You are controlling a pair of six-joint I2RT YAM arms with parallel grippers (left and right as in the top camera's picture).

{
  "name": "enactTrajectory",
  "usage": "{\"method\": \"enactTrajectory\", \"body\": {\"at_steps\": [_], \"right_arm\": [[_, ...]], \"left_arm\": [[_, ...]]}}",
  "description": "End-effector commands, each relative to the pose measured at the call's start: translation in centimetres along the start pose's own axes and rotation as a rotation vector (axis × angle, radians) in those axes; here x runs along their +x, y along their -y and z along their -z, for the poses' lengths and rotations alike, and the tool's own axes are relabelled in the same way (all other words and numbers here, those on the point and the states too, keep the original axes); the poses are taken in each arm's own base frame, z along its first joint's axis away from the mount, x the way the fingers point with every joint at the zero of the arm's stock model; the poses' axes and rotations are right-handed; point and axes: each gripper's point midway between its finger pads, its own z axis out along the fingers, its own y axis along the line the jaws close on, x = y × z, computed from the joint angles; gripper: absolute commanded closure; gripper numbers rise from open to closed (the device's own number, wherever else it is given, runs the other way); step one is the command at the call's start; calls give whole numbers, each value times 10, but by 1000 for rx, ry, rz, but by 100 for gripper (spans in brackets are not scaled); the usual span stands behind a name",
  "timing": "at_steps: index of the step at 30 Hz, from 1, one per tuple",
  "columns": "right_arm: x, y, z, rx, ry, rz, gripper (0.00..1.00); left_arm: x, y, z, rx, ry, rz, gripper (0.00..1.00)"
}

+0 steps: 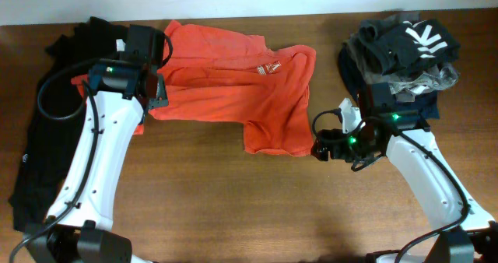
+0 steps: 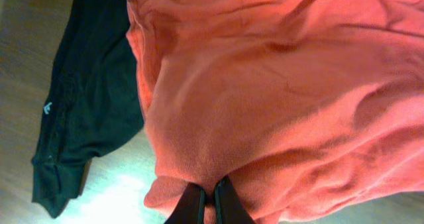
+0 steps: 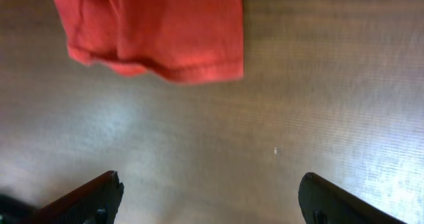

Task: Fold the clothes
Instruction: 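Pull the hem up and left with the left gripper, then grasp the right sleeve edge of the red shirt with the right gripper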

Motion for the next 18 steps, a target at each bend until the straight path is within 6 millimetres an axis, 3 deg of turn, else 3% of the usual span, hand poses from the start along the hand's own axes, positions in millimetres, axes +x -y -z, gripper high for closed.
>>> {"method": "enactTrajectory", "body": {"at_steps": [1,5,10,18], "right_arm": [[-7,2,-7,10,15,30,10],[-19,6,-23,8,25,37,11],[-24,7,-59,6,-17,59,15],[-22,-4,-109,66,-58,159,18]], "left_arm": [[-1,-6,6,-18,3,-7,100],[1,-6,6,-19,-3,-10,100],[0,-6,6,-18,1,-7,100],[-2,-6,6,-17,6,-5,100]]}}
